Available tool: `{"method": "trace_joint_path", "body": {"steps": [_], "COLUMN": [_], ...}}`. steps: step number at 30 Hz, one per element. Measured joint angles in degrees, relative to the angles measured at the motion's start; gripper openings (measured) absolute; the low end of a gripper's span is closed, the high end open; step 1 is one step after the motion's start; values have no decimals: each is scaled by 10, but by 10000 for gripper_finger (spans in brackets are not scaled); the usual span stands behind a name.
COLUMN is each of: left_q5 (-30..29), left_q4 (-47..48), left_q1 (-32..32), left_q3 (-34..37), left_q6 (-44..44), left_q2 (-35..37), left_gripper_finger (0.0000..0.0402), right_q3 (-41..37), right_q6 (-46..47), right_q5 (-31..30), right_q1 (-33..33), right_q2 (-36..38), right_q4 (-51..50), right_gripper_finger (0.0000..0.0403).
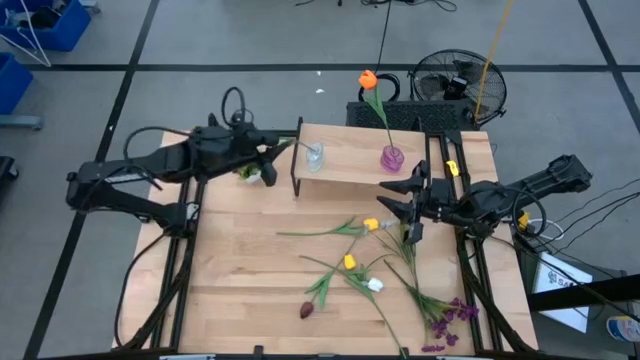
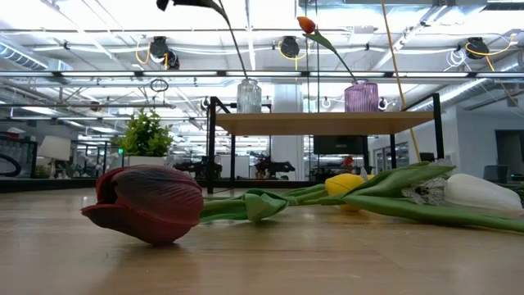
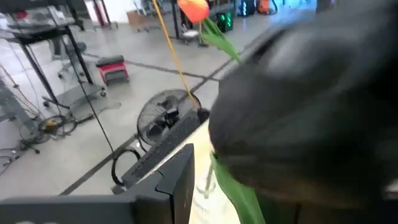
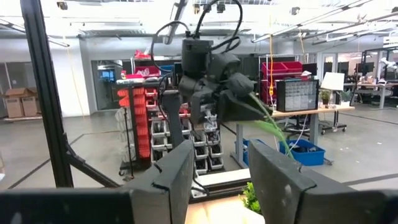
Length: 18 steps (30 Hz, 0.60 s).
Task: Pick and place flowers into a vace then onto a shelf
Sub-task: Put the black tulip into the transparent vase
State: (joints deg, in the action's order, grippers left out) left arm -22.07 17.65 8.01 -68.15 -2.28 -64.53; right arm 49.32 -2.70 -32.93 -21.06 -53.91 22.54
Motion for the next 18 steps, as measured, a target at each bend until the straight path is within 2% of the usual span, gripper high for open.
{"method": "trace_joint_path", "body": {"steps": [8,14,18], "left_q5": [11,-33,-37], "left_q4": [-43,-36,-31], "left_q1": [1,-12,-14], "left_q3": [0,0,0], "left_q6": [9,40,36], "left_q2": [-18,11,21], "left_gripper_finger": [155,155,155], "right_q3": [0,0,0], "right_q6": [-1,-51,-66], "right_q5": [0,0,3], "right_q1": [0,5,15], "right_q2": [0,0,0], "right_q4": [36,90,104], "right_gripper_finger": [144,144,144]}}
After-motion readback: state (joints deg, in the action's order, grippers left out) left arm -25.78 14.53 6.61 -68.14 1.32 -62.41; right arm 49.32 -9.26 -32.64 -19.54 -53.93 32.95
